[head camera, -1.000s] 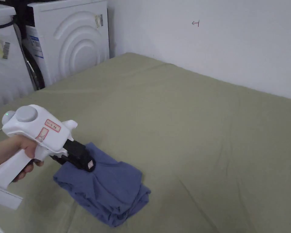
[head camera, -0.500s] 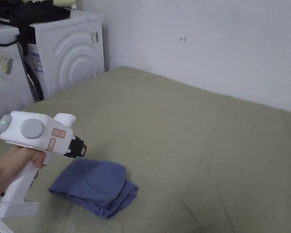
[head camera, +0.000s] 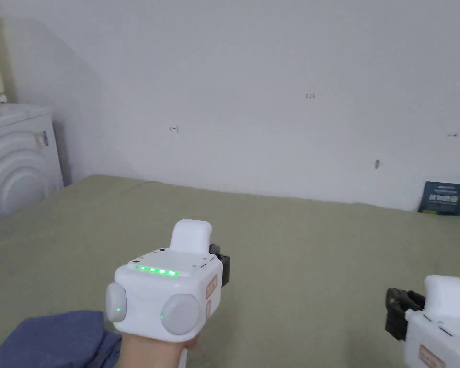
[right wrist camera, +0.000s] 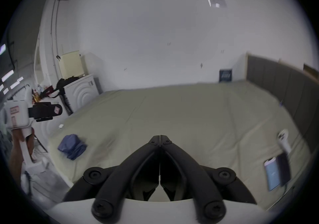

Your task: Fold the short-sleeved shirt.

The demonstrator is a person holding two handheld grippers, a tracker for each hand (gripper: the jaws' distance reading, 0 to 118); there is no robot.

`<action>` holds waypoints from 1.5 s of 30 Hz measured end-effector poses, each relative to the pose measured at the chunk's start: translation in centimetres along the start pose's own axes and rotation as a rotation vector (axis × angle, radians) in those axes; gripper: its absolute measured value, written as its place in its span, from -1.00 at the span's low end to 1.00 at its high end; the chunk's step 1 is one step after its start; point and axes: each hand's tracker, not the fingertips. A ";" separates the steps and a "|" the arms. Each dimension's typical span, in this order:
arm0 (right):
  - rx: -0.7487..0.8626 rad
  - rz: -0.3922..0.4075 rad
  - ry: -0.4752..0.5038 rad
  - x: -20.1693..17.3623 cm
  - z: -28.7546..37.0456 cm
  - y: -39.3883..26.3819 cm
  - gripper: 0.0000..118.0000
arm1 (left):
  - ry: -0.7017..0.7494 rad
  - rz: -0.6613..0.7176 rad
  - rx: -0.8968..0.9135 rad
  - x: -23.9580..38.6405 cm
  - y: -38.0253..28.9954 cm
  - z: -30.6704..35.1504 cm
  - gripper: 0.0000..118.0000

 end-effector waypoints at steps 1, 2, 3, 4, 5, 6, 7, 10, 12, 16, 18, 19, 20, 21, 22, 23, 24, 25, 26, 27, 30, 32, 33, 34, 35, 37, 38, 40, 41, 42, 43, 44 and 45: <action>0.032 0.033 -0.024 -0.2 0.5 0.5 -1.00 | 0.014 0.011 0.047 1.9 0.2 0.6 -0.99; 0.057 0.054 -0.040 -0.4 1.0 0.8 -1.00 | -0.013 -0.006 0.075 3.2 0.4 1.2 -0.99; 0.084 0.066 -0.064 -0.4 1.6 1.1 -1.00 | 0.006 -0.019 0.094 3.3 0.9 0.8 -0.99; 0.097 0.065 -0.070 -0.3 2.1 1.4 -1.00 | 0.015 -0.045 0.104 4.4 1.1 1.1 -0.99; 0.091 0.058 -0.062 -0.1 2.7 1.5 -1.00 | 0.004 -0.083 0.097 5.1 1.1 1.7 -0.99; 0.087 0.042 -0.072 0.1 3.5 1.6 -1.00 | 0.014 -0.091 0.101 5.7 0.9 2.6 -0.99; 0.090 0.011 -0.095 0.4 4.5 1.4 -1.00 | 0.012 -0.067 0.113 5.2 0.8 2.7 -0.99; 0.094 -0.016 -0.079 1.1 6.4 0.8 -1.00 | -0.007 -0.018 0.113 6.1 0.2 4.2 -0.99; 0.088 -0.005 -0.087 1.0 7.1 0.8 -1.00 | 0.012 -0.018 0.098 6.2 0.0 3.9 -0.99; 0.104 -0.013 -0.091 1.3 7.9 1.3 -0.99 | 0.000 0.038 0.097 6.8 -0.5 5.6 -0.98; 0.104 -0.023 -0.078 1.5 8.4 1.4 -0.99 | 0.002 0.049 0.093 6.6 -0.8 6.0 -0.98; 0.107 -0.013 -0.081 1.5 8.7 1.4 -0.99 | 0.003 0.050 0.094 6.4 -0.7 5.9 -0.97; 0.116 0.006 -0.097 1.4 9.1 1.6 -0.99 | 0.007 0.047 0.095 6.2 -0.6 6.1 -0.97; 0.117 0.022 -0.103 1.4 9.3 1.6 -0.99 | 0.018 0.050 0.099 6.1 -0.4 6.3 -0.96; 0.110 0.020 -0.109 1.5 9.3 1.7 -0.99 | 0.020 0.055 0.110 6.0 -0.3 6.6 -0.95; 0.109 0.019 -0.111 1.5 9.4 1.8 -0.99 | 0.024 0.061 0.128 5.6 -0.4 6.4 -0.94; 0.115 0.017 -0.112 1.9 9.0 1.7 -0.98 | 0.032 0.063 0.127 5.5 -0.2 6.4 -0.93; 0.126 0.009 -0.119 2.3 8.7 1.7 -0.97 | 0.039 0.066 0.128 5.4 -0.1 6.5 -0.90; 0.128 0.003 -0.121 2.3 8.7 1.8 -0.93 | 0.040 0.063 0.134 5.4 -0.1 6.7 -0.85; 0.129 -0.001 -0.124 2.3 8.7 1.9 -0.81 | 0.049 0.053 0.153 5.4 0.0 7.1 -0.70; 0.123 0.009 -0.142 2.0 8.3 1.8 0.84 | 0.087 0.035 0.150 5.3 0.6 7.1 0.90; 0.180 0.013 -0.190 1.8 8.7 1.7 1.00 | 0.084 0.023 0.189 5.3 0.9 7.9 1.00; 0.166 0.006 -0.176 1.6 8.5 1.7 1.00 | 0.128 0.013 0.182 5.3 1.2 8.0 1.00; 0.161 0.002 -0.171 1.7 8.2 2.0 1.00 | 0.141 0.006 0.170 5.3 1.5 7.9 1.00; 0.157 -0.003 -0.160 1.8 8.0 2.2 1.00 | 0.133 0.003 0.174 5.0 1.4 7.5 1.00; 0.149 0.003 -0.153 1.8 8.7 2.1 1.00 | 0.123 0.003 0.160 4.5 1.7 7.4 1.00; 0.152 0.015 -0.152 1.7 8.7 2.0 1.00 | 0.119 0.005 0.148 4.3 1.8 7.4 1.00; 0.149 0.033 -0.156 1.6 8.7 1.9 1.00 | 0.120 -0.007 0.112 4.1 1.7 7.0 1.00; 0.145 0.035 -0.153 1.7 8.6 1.8 1.00 | 0.125 -0.006 0.106 4.1 1.7 6.8 1.00; 0.140 0.034 -0.149 1.7 8.6 1.8 1.00 | 0.127 -0.013 0.095 4.1 1.7 6.8 1.00; 0.135 0.032 -0.147 1.7 8.4 1.9 1.00 | 0.120 -0.024 0.091 4.2 1.5 6.9 1.00; 0.130 0.031 -0.140 1.3 8.7 2.0 1.00 | 0.117 -0.025 0.093 4.3 1.5 6.9 1.00; 0.128 0.028 -0.135 1.1 8.7 2.1 1.00 | 0.116 -0.029 0.077 4.5 1.6 6.8 1.00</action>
